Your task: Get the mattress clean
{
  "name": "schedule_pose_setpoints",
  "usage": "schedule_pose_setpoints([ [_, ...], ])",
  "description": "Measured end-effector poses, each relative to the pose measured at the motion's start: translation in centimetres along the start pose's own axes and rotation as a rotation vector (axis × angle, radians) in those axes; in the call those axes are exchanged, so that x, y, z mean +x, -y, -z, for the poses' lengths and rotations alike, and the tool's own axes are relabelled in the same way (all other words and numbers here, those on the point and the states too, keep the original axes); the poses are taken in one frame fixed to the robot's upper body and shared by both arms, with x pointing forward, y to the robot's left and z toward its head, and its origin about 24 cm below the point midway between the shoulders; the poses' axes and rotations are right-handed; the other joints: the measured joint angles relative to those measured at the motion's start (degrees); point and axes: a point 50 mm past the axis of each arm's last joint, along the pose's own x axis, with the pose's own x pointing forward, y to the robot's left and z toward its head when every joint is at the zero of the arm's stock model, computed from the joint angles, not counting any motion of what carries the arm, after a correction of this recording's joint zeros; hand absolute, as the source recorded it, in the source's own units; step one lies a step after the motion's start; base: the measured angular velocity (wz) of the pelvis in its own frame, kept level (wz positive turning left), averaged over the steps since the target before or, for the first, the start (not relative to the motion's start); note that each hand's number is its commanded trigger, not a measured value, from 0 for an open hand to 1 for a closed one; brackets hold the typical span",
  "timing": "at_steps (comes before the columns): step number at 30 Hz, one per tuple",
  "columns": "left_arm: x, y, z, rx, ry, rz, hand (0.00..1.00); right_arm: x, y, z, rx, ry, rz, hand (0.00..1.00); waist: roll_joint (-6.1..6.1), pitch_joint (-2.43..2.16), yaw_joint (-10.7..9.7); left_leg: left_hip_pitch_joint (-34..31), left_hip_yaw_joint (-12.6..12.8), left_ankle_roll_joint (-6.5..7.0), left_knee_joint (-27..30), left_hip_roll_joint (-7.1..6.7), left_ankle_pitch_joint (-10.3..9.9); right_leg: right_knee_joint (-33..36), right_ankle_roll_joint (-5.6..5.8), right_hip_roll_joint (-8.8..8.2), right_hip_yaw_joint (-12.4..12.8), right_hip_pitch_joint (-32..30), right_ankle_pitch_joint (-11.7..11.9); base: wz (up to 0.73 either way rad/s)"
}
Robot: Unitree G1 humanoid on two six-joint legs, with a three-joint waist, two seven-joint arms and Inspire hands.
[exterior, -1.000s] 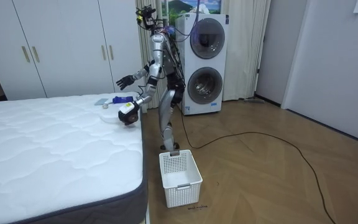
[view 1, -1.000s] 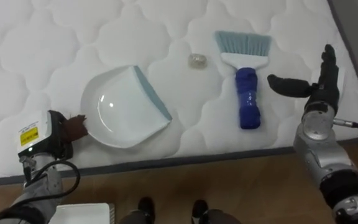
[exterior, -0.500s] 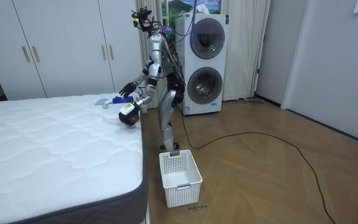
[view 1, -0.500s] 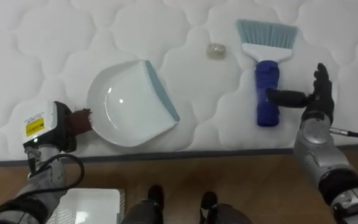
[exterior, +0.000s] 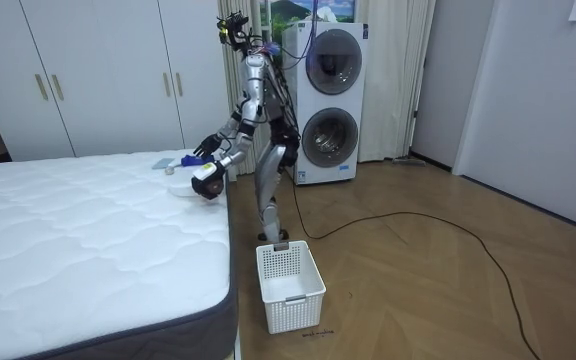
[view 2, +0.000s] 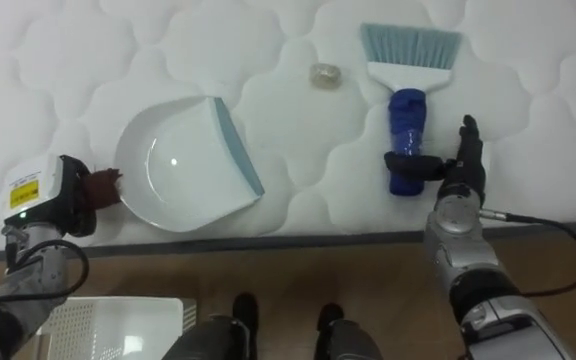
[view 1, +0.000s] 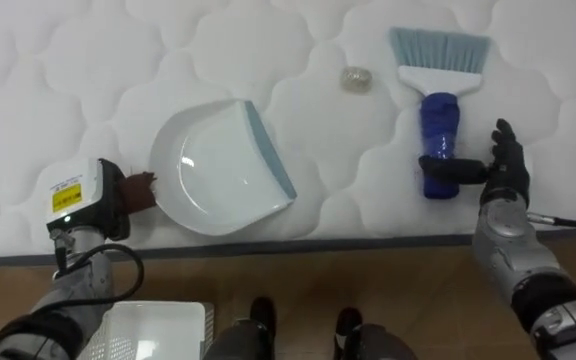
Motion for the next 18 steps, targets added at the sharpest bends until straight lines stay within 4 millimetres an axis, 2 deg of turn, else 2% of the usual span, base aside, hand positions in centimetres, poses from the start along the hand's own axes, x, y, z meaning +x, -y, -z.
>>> schedule_pose_setpoints([
  [8, -0.1, 0.5, -0.3, -0.021, -0.020, 0.061, 1.00, -0.3, -0.9, 0.6, -0.047, -0.008, -0.042, 0.00, 0.06, 0.01, 0.6, 0.1, 0.1, -0.33, 0.0, 0.14, 0.2, -0.1, -0.47, 0.08, -0.2, 0.1, -0.7, 0.00],
  [17, -0.1, 0.6, -0.5, -0.027, -0.016, 0.083, 1.00, -0.4, -0.6, 1.6, -0.123, -0.024, -0.027, 0.00, 0.08, -0.01, 1.1, 0.0, -0.1, -0.37, -0.2, 0.06, 0.2, -0.3, -0.39, 0.01, -0.5, 0.3, -0.7, 0.01],
  [18, 0.0, 0.6, -0.5, -0.027, -0.016, 0.083, 1.00, -0.4, -0.6, 1.6, -0.128, -0.024, -0.025, 0.07, 0.08, -0.01, 1.1, 0.0, -0.1, -0.37, -0.3, 0.05, 0.2, -0.3, -0.38, 0.03, -0.6, 0.3, -0.8, 0.00],
])
